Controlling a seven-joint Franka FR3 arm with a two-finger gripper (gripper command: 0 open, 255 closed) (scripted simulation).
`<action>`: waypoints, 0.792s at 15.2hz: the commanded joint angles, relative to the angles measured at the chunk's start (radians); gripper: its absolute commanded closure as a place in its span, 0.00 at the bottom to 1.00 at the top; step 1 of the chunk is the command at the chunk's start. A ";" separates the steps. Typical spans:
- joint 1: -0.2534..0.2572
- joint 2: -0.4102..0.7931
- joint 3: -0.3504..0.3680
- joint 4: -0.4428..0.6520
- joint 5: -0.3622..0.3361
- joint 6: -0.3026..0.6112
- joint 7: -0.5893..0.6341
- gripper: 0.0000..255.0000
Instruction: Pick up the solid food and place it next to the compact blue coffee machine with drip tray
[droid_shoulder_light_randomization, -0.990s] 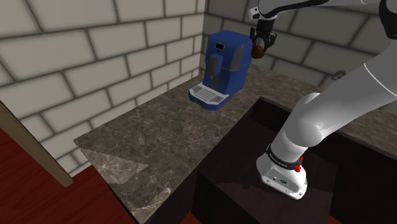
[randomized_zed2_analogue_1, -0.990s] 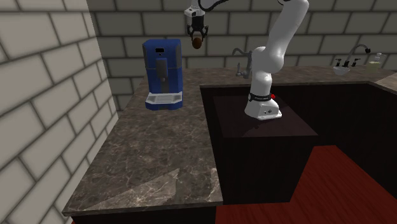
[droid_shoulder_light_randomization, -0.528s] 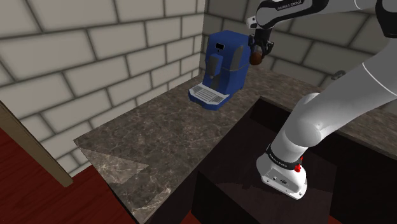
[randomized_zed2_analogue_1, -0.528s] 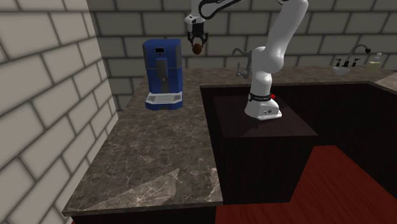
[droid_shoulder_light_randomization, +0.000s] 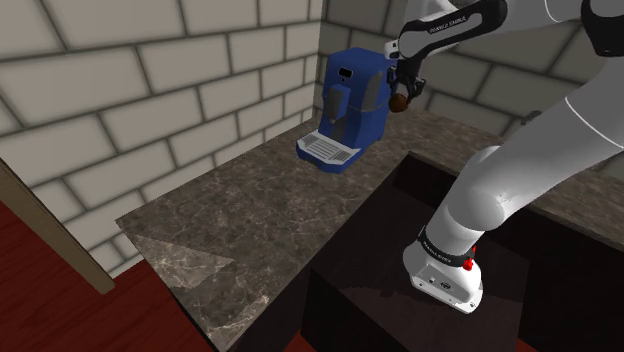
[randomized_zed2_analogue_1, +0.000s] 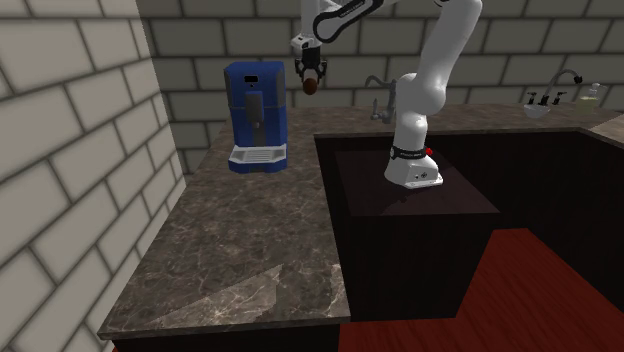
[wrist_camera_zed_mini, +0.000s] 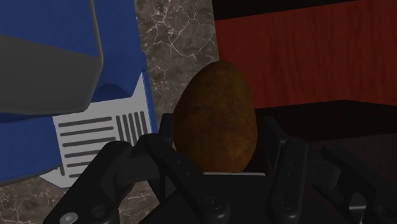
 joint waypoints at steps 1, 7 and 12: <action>0.000 0.014 -0.009 -0.016 -0.002 0.030 0.004 1.00; -0.001 0.057 -0.032 -0.065 -0.010 0.120 0.018 1.00; 0.000 0.102 -0.051 -0.100 -0.012 0.197 0.028 1.00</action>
